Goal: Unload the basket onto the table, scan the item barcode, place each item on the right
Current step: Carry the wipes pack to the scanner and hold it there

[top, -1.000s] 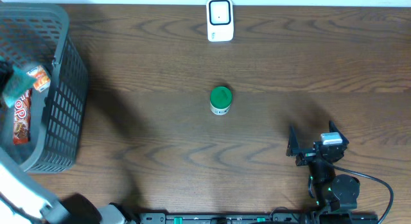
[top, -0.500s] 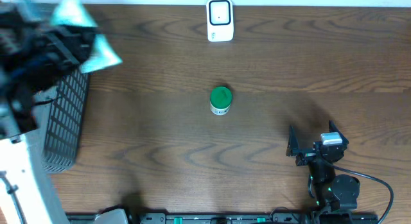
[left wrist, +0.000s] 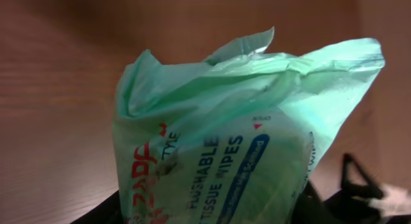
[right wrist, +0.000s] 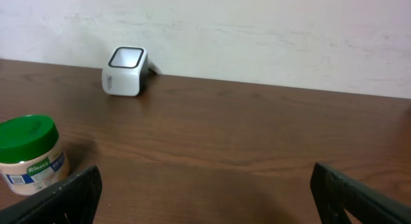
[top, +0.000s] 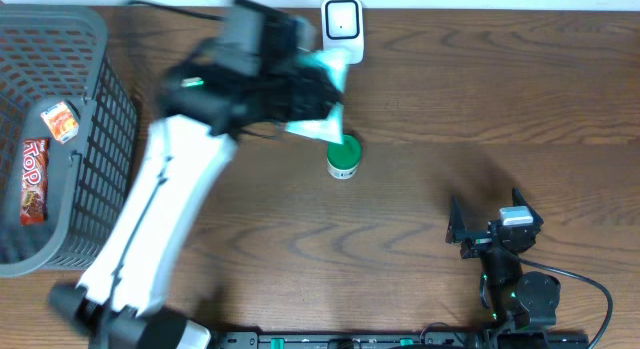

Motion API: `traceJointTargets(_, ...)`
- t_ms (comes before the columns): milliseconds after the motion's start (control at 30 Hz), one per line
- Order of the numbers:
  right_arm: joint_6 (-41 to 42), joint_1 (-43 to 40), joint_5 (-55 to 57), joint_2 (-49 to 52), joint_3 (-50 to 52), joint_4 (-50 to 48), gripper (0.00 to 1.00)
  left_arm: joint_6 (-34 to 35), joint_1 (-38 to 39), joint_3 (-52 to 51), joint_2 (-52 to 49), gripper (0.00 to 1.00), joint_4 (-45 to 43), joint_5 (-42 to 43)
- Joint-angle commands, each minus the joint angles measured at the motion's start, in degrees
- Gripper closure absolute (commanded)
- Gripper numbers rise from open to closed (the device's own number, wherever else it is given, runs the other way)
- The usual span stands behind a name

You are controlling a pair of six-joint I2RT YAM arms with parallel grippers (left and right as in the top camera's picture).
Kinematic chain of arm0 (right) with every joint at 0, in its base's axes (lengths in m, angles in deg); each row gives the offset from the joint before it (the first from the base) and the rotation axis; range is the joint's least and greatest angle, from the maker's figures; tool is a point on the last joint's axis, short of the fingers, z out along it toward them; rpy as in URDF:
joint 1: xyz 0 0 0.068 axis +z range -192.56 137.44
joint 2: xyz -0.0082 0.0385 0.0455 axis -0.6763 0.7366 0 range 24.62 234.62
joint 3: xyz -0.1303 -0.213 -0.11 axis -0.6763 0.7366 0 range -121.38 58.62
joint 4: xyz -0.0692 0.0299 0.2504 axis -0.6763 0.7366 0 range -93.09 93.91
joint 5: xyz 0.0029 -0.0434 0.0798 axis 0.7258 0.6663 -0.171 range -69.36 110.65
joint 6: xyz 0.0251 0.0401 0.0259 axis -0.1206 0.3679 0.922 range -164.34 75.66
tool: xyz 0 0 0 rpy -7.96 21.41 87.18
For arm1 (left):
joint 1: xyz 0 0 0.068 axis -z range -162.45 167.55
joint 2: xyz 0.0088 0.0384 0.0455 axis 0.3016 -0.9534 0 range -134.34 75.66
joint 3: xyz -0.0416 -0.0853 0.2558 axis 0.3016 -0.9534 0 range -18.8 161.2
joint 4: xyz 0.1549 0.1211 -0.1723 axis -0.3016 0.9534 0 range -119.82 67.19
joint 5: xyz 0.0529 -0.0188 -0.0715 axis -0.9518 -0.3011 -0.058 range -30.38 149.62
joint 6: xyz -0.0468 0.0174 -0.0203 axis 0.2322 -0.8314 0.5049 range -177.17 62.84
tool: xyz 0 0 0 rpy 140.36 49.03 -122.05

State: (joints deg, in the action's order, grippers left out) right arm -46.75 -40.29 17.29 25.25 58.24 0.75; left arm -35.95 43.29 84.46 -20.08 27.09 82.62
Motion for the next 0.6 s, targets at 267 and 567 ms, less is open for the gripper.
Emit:
traceJointTargets(267,-0.44,0.07,0.07,-0.28,0.07,0.24,0.01,0.35,13.7,1.2,-16.02,0.45,-6.23,-3.39)
traceJointTargets(567,-0.44,0.07,0.07,-0.28,0.07,0.24,0.01,0.33,18.53,1.2,-24.37,0.44,-10.32,-7.78)
